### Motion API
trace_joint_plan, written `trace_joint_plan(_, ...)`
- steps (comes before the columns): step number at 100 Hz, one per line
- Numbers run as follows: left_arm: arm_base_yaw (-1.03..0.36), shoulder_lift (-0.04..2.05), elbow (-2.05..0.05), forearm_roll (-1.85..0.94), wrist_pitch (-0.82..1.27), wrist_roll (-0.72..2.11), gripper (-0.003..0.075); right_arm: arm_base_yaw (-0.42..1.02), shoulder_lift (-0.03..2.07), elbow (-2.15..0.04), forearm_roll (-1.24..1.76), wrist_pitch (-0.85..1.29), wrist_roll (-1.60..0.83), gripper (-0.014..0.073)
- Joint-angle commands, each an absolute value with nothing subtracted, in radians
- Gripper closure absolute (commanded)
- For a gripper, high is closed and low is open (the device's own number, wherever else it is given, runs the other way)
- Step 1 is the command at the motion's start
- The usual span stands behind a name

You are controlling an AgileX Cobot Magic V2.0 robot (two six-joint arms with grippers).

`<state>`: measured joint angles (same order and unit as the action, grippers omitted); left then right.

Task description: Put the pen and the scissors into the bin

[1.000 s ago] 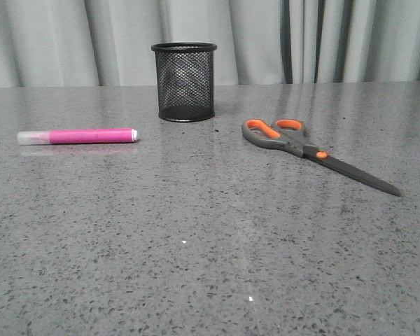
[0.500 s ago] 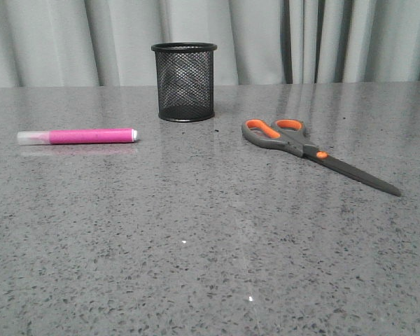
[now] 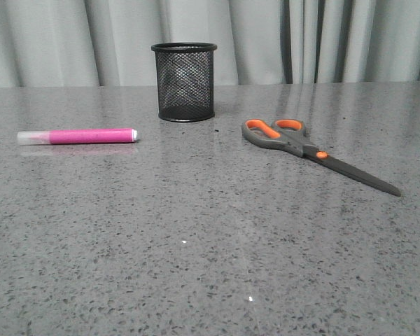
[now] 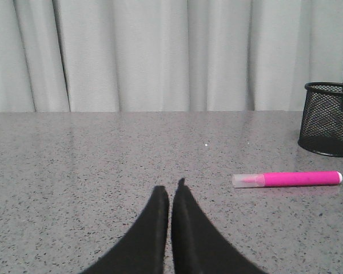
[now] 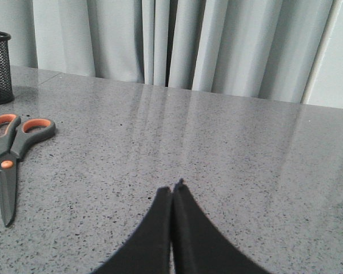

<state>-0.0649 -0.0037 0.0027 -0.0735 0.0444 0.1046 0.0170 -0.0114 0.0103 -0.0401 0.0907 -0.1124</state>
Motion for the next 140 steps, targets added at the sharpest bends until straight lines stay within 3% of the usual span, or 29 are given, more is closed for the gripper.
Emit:
trace_joint_plan(1, -0.07, -0.035, 0.046, -0.085, -0.032, 0.099, 0.0739, 0.009, -0.031, 0.024, -0.05, 0.008, -0.115, 0.0662)
trace_joint_plan(33, -0.07, -0.035, 0.046, -0.199, -0.032, 0.099, 0.0739, 0.009, -0.031, 0.024, -0.03, -0.009, -0.115, 0.0662)
trace_joint_plan(85, -0.07, -0.035, 0.039, -0.656, -0.039, 0.099, 0.0739, 0.009, -0.031, 0.023, 0.48, -0.051, -0.115, 0.0662)
trace_joint_plan(113, -0.07, -0.01, -0.074, -0.634, 0.033, 0.099, 0.074, 0.009, 0.018, -0.101, 0.478, 0.086, -0.115, 0.0641)
trace_joint_plan(140, -0.07, 0.256, -0.337, -0.4, 0.269, 0.099, 0.0739, 0.009, 0.347, -0.364, 0.448, 0.261, -0.213, 0.0642)
